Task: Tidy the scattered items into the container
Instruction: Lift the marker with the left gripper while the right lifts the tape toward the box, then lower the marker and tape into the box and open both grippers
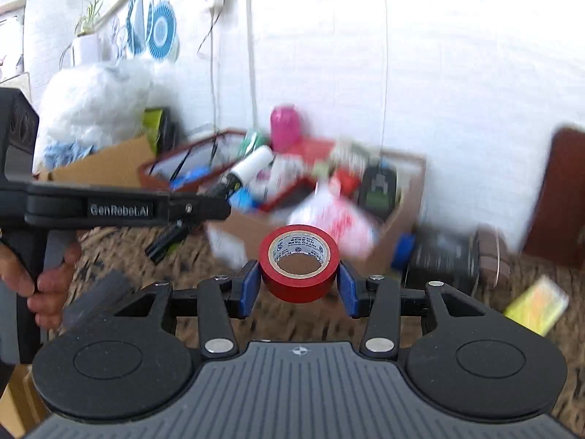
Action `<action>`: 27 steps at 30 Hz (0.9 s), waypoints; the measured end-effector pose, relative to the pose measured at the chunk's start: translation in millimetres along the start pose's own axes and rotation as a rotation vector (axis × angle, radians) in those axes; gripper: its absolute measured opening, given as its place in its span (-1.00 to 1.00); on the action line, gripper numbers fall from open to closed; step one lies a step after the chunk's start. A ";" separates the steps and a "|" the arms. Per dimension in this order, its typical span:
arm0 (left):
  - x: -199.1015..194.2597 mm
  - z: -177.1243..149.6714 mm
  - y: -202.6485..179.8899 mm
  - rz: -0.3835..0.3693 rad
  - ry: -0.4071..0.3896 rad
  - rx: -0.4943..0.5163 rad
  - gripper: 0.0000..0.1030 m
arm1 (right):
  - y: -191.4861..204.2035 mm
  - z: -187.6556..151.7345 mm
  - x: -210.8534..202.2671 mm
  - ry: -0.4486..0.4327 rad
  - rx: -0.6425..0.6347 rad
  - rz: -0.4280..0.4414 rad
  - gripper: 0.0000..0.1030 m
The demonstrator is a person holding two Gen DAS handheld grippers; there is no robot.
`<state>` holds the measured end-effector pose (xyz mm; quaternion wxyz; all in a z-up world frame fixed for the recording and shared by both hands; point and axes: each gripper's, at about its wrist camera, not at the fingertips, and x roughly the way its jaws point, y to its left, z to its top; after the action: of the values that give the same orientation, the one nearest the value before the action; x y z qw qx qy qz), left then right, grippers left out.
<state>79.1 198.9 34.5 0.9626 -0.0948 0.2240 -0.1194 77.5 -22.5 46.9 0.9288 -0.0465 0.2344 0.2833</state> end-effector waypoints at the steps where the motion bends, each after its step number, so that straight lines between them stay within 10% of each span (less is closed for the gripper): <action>1: 5.6 8.6 5.0 0.001 -0.003 -0.008 -0.77 | -0.7 9.3 5.8 -0.016 -0.009 -0.008 -0.02; 12: 83.6 49.1 50.3 0.070 0.050 0.012 -0.74 | -24.8 72.8 100.1 -0.078 0.006 -0.064 0.00; 16: 107.0 38.7 57.5 0.125 0.096 0.027 0.73 | -31.0 56.3 144.3 0.018 -0.013 -0.145 0.58; 22: 94.7 15.4 62.6 0.082 0.061 -0.043 0.76 | -36.0 8.1 127.0 0.008 0.052 -0.153 0.61; 27: 81.3 21.1 56.0 0.108 0.035 -0.039 0.31 | -29.4 3.4 116.7 0.008 0.031 -0.157 0.61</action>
<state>170.0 232.9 6.7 0.9616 -0.0992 0.2478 -0.0646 180.2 12.5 -5.4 0.9478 -0.0515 0.2379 0.2060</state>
